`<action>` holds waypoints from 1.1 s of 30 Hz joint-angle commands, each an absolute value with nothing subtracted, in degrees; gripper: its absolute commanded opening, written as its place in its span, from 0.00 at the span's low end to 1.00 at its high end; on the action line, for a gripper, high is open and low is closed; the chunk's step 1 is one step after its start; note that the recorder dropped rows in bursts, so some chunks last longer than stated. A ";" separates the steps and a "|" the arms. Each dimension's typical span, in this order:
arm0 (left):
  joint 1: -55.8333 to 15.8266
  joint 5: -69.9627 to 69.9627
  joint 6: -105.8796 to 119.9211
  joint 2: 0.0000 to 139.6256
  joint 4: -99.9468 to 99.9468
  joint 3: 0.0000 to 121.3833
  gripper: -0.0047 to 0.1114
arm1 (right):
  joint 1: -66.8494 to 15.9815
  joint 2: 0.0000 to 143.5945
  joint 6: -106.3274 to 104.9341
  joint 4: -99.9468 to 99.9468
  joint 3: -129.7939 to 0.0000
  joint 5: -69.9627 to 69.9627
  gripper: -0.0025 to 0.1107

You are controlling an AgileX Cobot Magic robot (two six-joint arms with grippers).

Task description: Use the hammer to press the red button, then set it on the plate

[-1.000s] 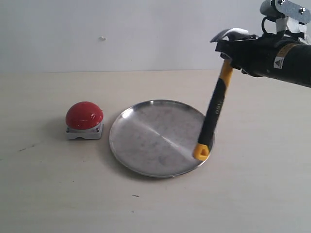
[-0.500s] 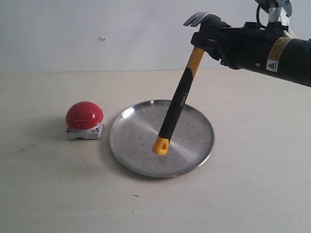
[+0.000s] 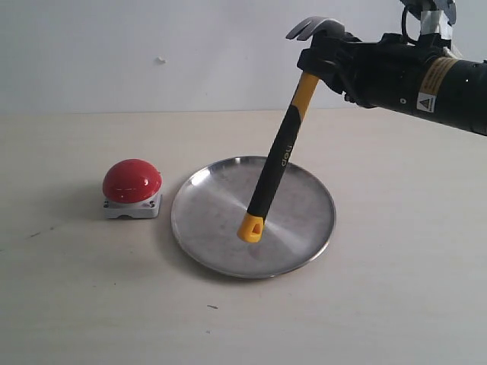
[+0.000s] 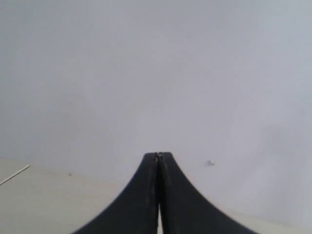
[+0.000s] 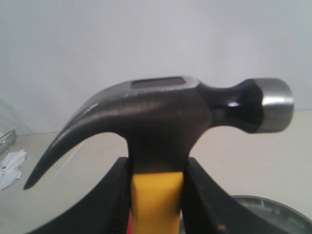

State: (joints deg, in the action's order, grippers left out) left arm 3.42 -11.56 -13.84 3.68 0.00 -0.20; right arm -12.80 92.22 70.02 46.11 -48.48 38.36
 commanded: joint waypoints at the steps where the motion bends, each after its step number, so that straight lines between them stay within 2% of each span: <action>1: 3.51 -22.53 -21.41 3.23 0.83 0.00 0.04 | -12.66 91.17 69.72 45.15 -49.09 41.96 0.02; 6: 3.51 -42.55 -22.94 3.76 6.68 0.00 0.04 | -12.66 91.17 69.72 45.36 -49.09 41.97 0.02; 8: 3.51 -44.52 -24.72 4.71 12.40 1.63 0.04 | -12.66 91.17 69.72 45.36 -49.09 41.97 0.02; 12: 3.51 -37.17 -21.59 13.90 12.52 12.63 0.04 | -12.66 91.17 69.58 45.34 -49.09 41.75 0.02; 14: 3.51 -32.74 -21.69 25.55 7.47 19.29 0.04 | -12.66 91.17 69.58 45.34 -49.09 41.75 0.02; 16: 3.40 -22.85 -24.73 38.33 -0.90 26.00 0.04 | -12.66 91.17 69.58 45.34 -49.09 41.64 0.02; 18: 1.81 -14.82 -42.72 54.99 -21.97 32.67 0.04 | -12.66 91.17 69.58 45.34 -49.09 41.54 0.02; 20: -2.97 -18.57 -60.47 66.04 -43.61 35.52 0.04 | -12.66 91.17 69.58 45.04 -49.09 41.56 0.02; 23: -11.38 -26.30 -74.59 76.60 -63.84 40.38 0.04 | -12.66 91.17 69.58 44.61 -49.09 41.56 0.02; 26: -23.87 -20.02 -75.61 86.55 -71.78 47.61 0.04 | -12.66 91.17 69.58 44.49 -49.09 41.56 0.02; 28: -28.39 -14.69 -75.61 89.50 -74.57 50.36 0.06 | -12.66 91.17 69.58 44.49 -49.09 41.56 0.02; 30: -32.52 -10.42 -75.61 91.86 -75.18 52.46 0.10 | -12.66 91.17 69.58 44.49 -49.09 41.56 0.02; 33: -37.50 -7.67 -75.61 94.32 -75.18 54.32 0.23 | -12.66 91.17 69.58 44.03 -49.09 41.56 0.02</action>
State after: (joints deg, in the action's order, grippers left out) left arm -33.65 -10.74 -75.16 92.40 -74.51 52.49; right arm -12.80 92.22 70.02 46.32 -48.48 38.36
